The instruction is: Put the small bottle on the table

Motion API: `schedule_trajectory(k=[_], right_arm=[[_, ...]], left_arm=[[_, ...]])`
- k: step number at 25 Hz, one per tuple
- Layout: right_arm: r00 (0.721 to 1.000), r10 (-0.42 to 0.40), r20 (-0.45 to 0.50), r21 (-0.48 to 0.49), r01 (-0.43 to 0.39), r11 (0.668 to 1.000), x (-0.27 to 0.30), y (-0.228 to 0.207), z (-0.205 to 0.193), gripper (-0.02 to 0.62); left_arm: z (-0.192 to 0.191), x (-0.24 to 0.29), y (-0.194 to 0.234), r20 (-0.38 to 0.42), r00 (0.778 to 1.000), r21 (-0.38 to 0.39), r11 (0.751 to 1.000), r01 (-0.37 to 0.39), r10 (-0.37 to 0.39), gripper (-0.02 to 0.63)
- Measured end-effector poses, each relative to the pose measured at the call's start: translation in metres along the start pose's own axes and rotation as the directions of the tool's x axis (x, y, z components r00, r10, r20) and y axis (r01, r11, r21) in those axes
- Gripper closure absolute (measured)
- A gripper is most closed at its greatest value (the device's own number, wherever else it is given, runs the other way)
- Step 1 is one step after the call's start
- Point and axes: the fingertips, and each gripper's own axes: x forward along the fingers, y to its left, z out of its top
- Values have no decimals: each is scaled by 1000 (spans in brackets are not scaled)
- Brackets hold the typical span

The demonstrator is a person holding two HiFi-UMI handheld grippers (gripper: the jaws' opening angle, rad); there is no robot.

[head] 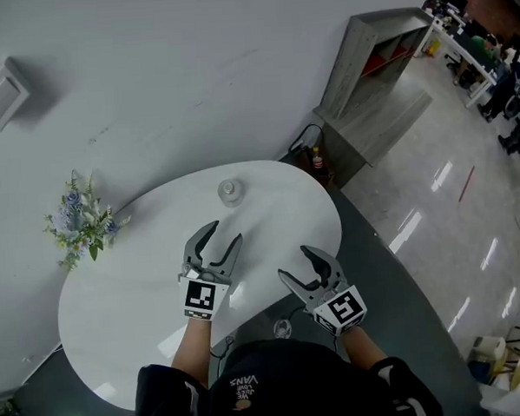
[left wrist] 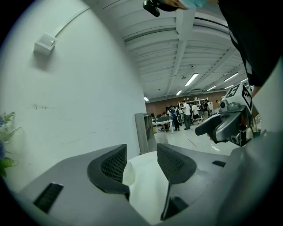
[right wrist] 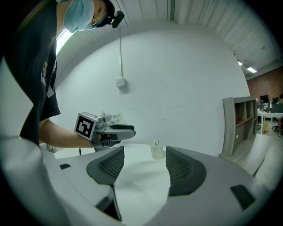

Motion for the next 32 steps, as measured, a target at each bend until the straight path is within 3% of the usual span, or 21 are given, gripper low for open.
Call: schedule_trajectory(k=[4,11,17,18,20,23,32], right_arm=[[999,38,12,-58,-38,998,-11,17,4,330],[995,86,52,-81,-81,993,-30,38,7,330],[990,131,54,-112,-125,986,-49,58,5,335],[989,135,56,-116,-128,985,-53,60,5,350],[989,136,64,-120,-128,985,-59,65,5,445],[987,137,79,-120,-127,985,-67,71,4,478],[987,139,85,-129,-127,983,-88,85,0,531]], left_arm=[[6,-28,-16,-3,1000,0,1000,-24,24,395],[20,-69,-48,27,998,-17,998,-62,62,491],[22,-98,-79,16,997,-53,995,-80,80,535],[23,-103,-84,18,996,-59,995,-82,83,541],[27,-112,-91,30,996,-72,994,-87,90,552],[35,-123,-102,60,994,-100,991,-89,95,561],[33,-154,-135,41,996,-131,988,-78,84,577]])
